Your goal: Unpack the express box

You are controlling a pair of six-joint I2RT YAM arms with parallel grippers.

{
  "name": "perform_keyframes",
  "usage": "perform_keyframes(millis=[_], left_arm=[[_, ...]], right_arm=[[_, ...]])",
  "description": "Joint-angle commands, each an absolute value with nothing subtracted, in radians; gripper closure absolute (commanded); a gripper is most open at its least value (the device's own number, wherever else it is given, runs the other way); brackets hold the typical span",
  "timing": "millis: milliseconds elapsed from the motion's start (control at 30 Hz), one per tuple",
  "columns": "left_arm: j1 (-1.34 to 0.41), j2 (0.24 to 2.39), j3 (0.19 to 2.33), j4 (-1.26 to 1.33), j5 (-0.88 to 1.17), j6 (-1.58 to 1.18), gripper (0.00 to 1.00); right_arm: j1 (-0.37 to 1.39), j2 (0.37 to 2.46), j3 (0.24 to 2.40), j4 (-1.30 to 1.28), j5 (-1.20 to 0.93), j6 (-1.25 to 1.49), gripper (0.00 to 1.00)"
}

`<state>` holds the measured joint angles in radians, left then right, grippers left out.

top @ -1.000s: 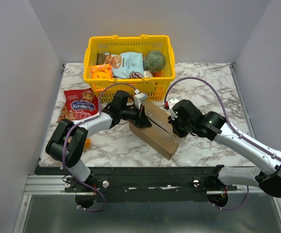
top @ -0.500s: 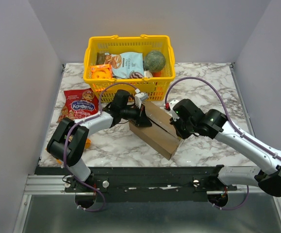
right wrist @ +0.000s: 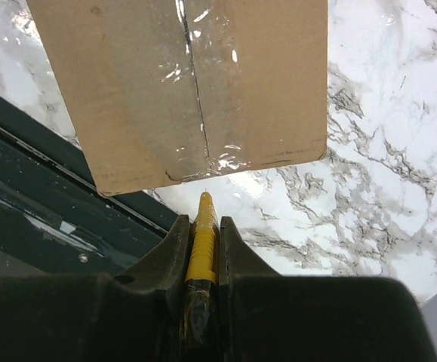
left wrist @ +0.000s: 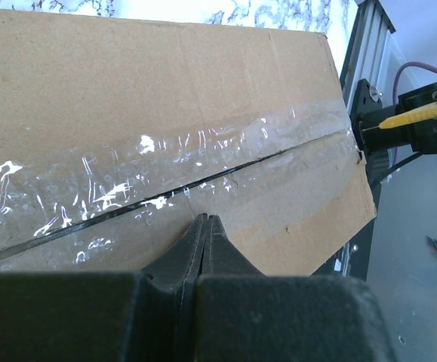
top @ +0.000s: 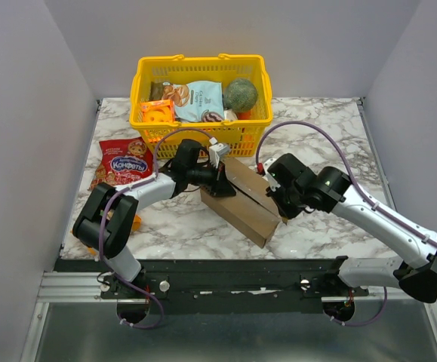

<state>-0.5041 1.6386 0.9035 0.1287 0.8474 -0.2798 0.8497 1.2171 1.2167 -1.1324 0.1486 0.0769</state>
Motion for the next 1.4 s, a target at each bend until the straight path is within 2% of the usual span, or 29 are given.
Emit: perform_keyframes(millis=[0, 100, 200, 267, 333, 433, 533, 567, 700, 1000, 1367], left_arm=[[-0.485, 1.664, 0.913, 0.064, 0.77, -0.241, 1.0], [-0.485, 1.635, 0.948, 0.058, 0.836, -0.238, 0.99], [-0.485, 1.586, 1.0, 0.031, 0.89, -0.229, 0.9], [-0.485, 1.54, 1.058, 0.002, 0.891, -0.2, 0.79], [-0.483, 1.513, 1.115, -0.105, 0.833, -0.131, 0.67], [-0.459, 1.465, 1.138, -0.196, 0.679, -0.068, 0.61], [-0.442, 1.425, 1.126, -0.274, 0.433, -0.014, 0.58], [-0.44, 1.417, 1.118, -0.287, 0.285, -0.005, 0.57], [-0.414, 1.46, 1.101, -0.379, 0.131, 0.035, 0.56], [-0.4, 1.462, 0.974, -0.331, 0.233, 0.052, 0.55], [-0.402, 1.391, 0.911, -0.387, 0.474, 0.163, 0.55]], right_arm=[[0.85, 1.195, 1.253, -1.164, 0.238, 0.037, 1.0], [0.83, 1.192, 1.244, -1.151, 0.302, 0.011, 1.0], [0.757, 1.192, 1.224, -1.128, 0.319, -0.044, 1.0], [0.669, 1.203, 1.207, -1.118, 0.314, -0.044, 1.0], [0.593, 1.221, 1.19, -1.098, 0.319, -0.04, 1.0], [0.539, 1.239, 1.169, -1.04, 0.324, -0.041, 0.99], [0.537, 1.264, 1.137, -0.973, 0.31, -0.051, 1.0], [0.537, 1.266, 1.114, -0.954, 0.304, -0.054, 1.0], [0.537, 1.298, 1.097, -0.908, 0.262, -0.066, 1.0], [0.538, 1.345, 1.146, -0.907, 0.181, -0.064, 1.0], [0.538, 1.411, 1.216, -0.865, 0.106, -0.034, 0.99]])
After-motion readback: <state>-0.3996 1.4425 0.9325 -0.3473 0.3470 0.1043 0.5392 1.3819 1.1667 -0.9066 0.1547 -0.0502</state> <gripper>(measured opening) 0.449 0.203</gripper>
